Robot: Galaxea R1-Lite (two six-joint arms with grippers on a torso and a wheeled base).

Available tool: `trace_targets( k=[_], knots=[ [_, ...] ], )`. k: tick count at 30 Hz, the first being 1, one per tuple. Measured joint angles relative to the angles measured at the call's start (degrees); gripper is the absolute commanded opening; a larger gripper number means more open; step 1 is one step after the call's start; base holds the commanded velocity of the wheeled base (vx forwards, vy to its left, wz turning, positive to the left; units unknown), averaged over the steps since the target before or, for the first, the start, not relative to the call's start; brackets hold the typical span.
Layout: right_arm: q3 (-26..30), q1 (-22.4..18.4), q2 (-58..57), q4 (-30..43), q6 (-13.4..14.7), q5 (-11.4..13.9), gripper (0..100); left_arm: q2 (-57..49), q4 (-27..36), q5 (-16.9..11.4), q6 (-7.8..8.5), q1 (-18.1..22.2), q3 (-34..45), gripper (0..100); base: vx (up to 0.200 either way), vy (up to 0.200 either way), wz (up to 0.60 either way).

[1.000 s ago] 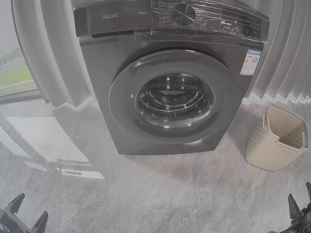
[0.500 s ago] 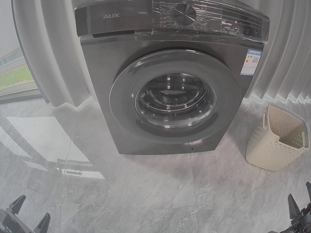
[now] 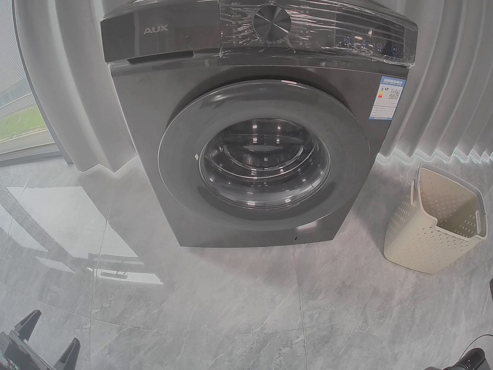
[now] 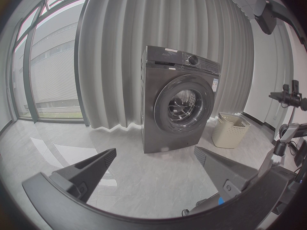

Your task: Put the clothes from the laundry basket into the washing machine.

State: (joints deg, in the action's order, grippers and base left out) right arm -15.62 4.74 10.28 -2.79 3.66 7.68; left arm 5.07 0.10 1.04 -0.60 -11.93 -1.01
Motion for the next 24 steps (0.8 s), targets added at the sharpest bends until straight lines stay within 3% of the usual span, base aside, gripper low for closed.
trace_targets(
  k=[1,4,11,15,20,24],
  knots=[
    [-1.66,1.62,3.78,-1.15,0.46,1.93,100,0.02,0.00,0.00,0.00,0.00,0.00,100,0.000,0.000,0.00],
    [-3.07,3.38,8.77,-3.19,0.99,3.82,100,0.02,0.01,0.00,0.02,0.00,0.00,100,0.000,0.000,0.00],
    [-5.74,10.52,26.95,-13.21,2.11,7.78,100,0.05,0.00,-0.02,-0.02,0.01,0.00,100,0.200,0.000,0.00],
    [-7.34,14.21,37.79,-19.59,2.68,9.26,100,0.07,0.00,0.00,-0.02,0.00,0.00,100,0.200,0.000,0.00],
    [-10.46,17.94,51.85,-26.88,3.67,10.15,100,0.10,-0.02,-0.02,-0.02,0.00,0.00,100,0.000,0.000,0.00],
    [-14.34,20.83,63.32,-32.29,6.19,10.05,100,0.10,-0.02,-0.04,0.00,0.00,0.00,100,0.000,0.000,0.00]
  ],
)
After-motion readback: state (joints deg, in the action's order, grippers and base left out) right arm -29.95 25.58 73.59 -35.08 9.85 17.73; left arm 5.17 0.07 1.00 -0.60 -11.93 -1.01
